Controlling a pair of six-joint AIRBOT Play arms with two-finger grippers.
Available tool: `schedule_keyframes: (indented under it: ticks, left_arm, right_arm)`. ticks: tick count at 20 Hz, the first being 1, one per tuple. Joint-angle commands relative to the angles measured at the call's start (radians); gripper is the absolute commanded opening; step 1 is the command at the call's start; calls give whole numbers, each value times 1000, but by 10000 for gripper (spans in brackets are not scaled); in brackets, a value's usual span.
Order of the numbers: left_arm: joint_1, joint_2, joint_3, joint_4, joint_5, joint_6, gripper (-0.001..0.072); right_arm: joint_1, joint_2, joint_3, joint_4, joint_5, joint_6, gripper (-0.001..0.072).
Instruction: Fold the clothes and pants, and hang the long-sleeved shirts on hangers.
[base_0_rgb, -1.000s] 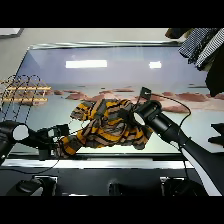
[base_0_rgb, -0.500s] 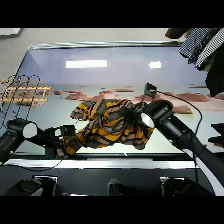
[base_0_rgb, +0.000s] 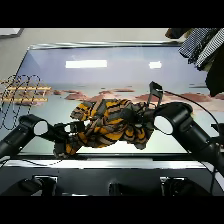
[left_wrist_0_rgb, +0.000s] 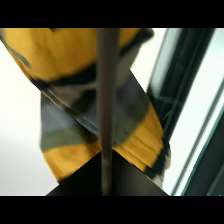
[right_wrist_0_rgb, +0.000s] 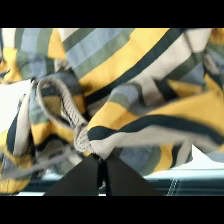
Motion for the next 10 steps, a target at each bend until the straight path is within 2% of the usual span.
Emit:
schedule_keyframes:
  ticks: [1,8,10]
  left_arm:
    - [-35,-71,65,0,11,-3,18]
    - [-154,-211,170,-20,45,-8,18]
    - [-161,-231,192,-22,45,-36,17]
  right_arm:
    - [1,39,3,39,19,-18,22]
    - [1,44,34,55,35,-18,23]
    - [1,47,34,59,60,-23,23]
